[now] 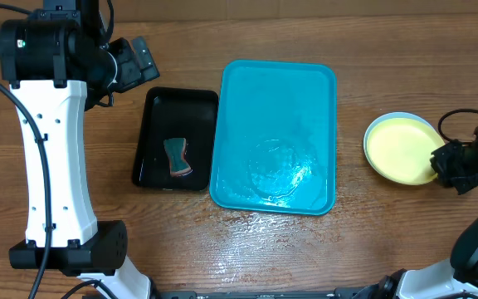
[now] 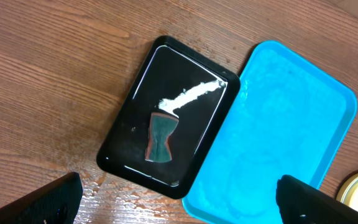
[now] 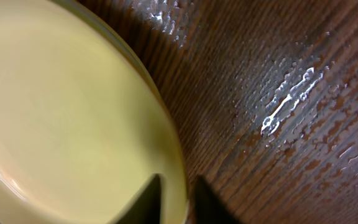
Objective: Clean dirty plates on tray and stack at the side
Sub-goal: 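Carry the yellow plate right and set it on the plate stack, then open the right gripper and withdraw it from the stack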
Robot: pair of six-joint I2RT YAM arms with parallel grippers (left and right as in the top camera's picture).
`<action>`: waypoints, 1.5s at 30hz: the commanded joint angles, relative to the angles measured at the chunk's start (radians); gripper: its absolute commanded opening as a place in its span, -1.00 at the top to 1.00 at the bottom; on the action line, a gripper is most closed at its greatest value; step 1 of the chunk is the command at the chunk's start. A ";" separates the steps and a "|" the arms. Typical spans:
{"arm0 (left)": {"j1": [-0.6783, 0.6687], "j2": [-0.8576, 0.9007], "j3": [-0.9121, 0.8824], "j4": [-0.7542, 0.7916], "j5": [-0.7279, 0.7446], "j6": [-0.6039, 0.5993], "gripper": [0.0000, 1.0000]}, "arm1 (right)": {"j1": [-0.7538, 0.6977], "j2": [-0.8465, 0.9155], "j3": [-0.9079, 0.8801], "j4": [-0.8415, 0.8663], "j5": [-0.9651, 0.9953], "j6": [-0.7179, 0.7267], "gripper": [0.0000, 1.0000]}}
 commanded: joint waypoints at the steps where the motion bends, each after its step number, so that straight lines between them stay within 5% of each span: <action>1: 0.005 -0.017 0.016 -0.002 0.007 0.008 -0.99 | 0.002 -0.035 0.029 -0.007 -0.072 -0.037 0.37; 10: 0.005 -0.017 0.016 -0.002 0.007 0.008 -1.00 | 0.198 -0.374 0.095 -0.057 -0.393 -0.251 -0.17; 12: 0.005 -0.017 0.016 -0.002 0.007 0.008 -1.00 | 0.278 -0.473 0.096 -0.059 -0.429 -0.266 -0.51; 13: 0.005 -0.017 0.017 -0.002 0.007 0.008 -0.99 | 0.326 -0.523 0.096 -0.059 -0.429 -0.266 -1.00; 21: 0.005 -0.017 0.016 -0.002 0.007 0.008 -0.99 | 0.554 -0.716 0.096 -0.069 -0.429 -0.259 -1.00; 27: 0.005 -0.017 0.016 -0.002 0.007 0.008 -0.99 | 0.547 -0.729 0.097 -0.084 -0.413 -0.341 -1.00; 32: 0.005 -0.017 0.016 -0.002 0.007 0.008 -1.00 | 0.554 -0.820 0.048 0.094 -0.293 -0.466 -1.00; 45: 0.005 -0.017 0.016 -0.002 0.007 0.008 -1.00 | 0.555 -1.397 -0.743 0.722 -0.170 -0.472 -1.00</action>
